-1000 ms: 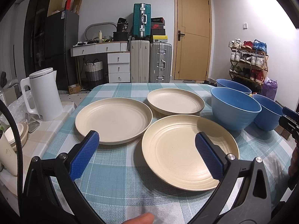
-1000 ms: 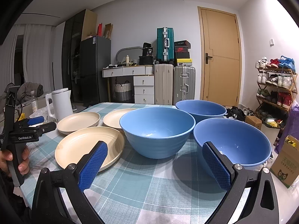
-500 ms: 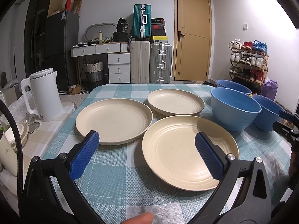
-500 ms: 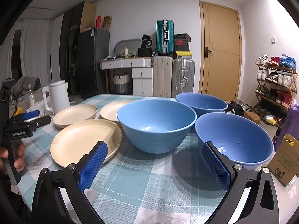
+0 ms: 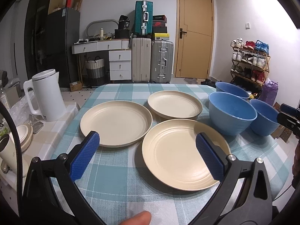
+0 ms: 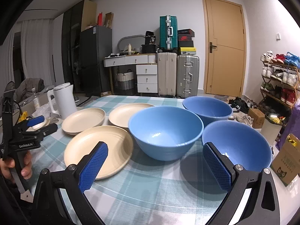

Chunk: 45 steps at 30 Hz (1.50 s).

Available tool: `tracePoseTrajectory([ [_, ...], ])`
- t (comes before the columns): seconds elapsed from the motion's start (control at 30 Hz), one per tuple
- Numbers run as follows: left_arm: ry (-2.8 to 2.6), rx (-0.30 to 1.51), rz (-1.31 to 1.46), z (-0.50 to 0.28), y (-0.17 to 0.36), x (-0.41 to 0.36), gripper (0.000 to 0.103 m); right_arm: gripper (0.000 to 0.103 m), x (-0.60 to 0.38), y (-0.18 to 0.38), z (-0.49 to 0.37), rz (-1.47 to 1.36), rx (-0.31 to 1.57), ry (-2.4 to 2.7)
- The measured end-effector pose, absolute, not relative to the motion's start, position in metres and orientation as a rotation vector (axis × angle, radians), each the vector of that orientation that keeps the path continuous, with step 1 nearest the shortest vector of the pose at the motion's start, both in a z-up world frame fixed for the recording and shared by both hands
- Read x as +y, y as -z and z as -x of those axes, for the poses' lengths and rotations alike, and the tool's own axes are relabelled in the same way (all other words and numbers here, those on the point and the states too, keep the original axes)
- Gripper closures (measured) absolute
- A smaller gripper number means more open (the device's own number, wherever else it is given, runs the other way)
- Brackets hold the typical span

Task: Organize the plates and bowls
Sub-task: 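Move both tools forward toward the rim of the nearest cream plate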

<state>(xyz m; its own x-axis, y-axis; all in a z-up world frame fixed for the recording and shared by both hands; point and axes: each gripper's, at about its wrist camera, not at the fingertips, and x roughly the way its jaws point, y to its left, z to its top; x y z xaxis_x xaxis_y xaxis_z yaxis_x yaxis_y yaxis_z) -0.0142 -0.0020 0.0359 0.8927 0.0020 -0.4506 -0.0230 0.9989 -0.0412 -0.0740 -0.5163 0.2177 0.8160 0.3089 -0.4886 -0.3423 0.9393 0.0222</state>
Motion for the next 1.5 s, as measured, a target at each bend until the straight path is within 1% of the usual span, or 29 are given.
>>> tracePoseTrajectory([
  [0.2, -0.028, 0.522, 0.032, 0.018, -0.052, 0.001, 0.001, 0.000, -0.499, -0.252, 0.084, 0.078, 0.492, -0.403],
  [0.43, -0.070, 0.544, 0.114, 0.021, -0.068, 0.026, 0.001, 0.000, -0.475, -0.287, 0.079, 0.054, 0.526, -0.442],
  [0.7, -0.127, 0.585, 0.174, 0.009, -0.077, 0.060, 0.001, 0.000, -0.442, -0.308, 0.058, 0.075, 0.578, -0.463],
  [0.8, -0.123, 0.594, 0.186, -0.002, -0.079, 0.069, 0.001, 0.000, -0.425, -0.311, 0.048, 0.141, 0.589, -0.462],
  [1.2, -0.159, 0.611, 0.219, -0.035, -0.091, 0.088, 0.001, 0.000, -0.369, -0.315, -0.001, 0.173, 0.671, -0.533],
  [1.33, -0.169, 0.639, 0.218, -0.049, -0.084, 0.093, 0.001, 0.000, -0.357, -0.313, -0.017, 0.180, 0.700, -0.553],
  [1.5, -0.192, 0.678, 0.215, -0.068, -0.067, 0.099, 0.001, 0.000, -0.353, -0.295, -0.034, 0.184, 0.741, -0.567],
])
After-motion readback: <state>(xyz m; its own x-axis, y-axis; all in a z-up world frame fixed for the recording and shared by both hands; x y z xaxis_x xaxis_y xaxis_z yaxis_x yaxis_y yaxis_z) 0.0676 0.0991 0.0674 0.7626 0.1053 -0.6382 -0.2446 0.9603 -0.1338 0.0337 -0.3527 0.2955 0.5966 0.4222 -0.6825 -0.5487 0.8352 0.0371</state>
